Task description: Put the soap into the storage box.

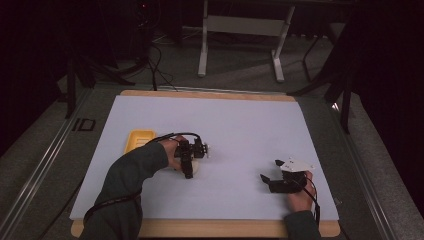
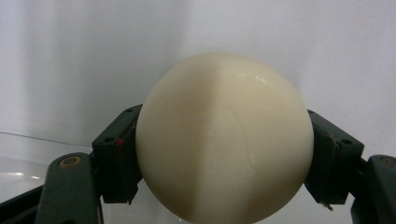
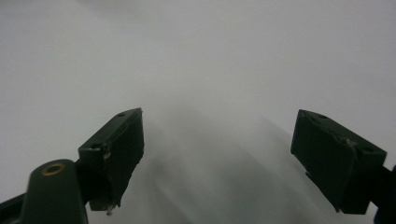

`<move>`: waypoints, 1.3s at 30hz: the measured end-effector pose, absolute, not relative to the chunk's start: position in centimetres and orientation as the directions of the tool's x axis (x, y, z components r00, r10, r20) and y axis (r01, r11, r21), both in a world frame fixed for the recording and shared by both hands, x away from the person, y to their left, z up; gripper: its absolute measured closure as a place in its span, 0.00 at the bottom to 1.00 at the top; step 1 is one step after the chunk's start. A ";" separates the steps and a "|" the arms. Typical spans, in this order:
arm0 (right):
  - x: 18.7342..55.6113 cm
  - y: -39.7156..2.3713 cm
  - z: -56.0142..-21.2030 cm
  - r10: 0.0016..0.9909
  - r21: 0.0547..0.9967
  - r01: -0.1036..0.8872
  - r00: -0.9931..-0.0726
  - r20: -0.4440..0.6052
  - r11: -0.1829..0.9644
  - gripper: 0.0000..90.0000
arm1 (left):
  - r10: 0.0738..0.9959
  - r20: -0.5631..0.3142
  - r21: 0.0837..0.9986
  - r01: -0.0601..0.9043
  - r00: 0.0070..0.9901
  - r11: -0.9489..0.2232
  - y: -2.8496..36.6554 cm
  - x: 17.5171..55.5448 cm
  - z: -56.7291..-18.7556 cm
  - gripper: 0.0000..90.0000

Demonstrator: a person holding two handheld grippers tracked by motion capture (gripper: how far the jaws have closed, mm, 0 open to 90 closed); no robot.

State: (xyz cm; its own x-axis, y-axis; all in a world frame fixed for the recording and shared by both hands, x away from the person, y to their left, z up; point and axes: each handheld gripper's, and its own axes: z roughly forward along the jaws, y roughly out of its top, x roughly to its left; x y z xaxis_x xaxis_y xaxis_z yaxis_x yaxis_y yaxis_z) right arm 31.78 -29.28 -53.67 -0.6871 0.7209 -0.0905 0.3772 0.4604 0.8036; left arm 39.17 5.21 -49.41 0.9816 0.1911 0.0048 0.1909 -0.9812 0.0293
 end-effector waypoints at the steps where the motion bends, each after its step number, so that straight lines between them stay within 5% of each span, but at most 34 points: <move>1: 31.8 -29.3 -53.7 0.721 0.804 0.377 -0.687 -0.090 0.460 0.19 | 0.192 0.008 0.031 0.192 0.981 -0.981 5.2 39.1 -49.3 0.28; 39: 31.8 -29.3 -53.7 0.720 0.804 0.376 -0.688 -0.091 0.460 0.19 | 0.255 0.018 0.050 0.254 0.967 -0.966 7.7 40.0 -47.4 0.28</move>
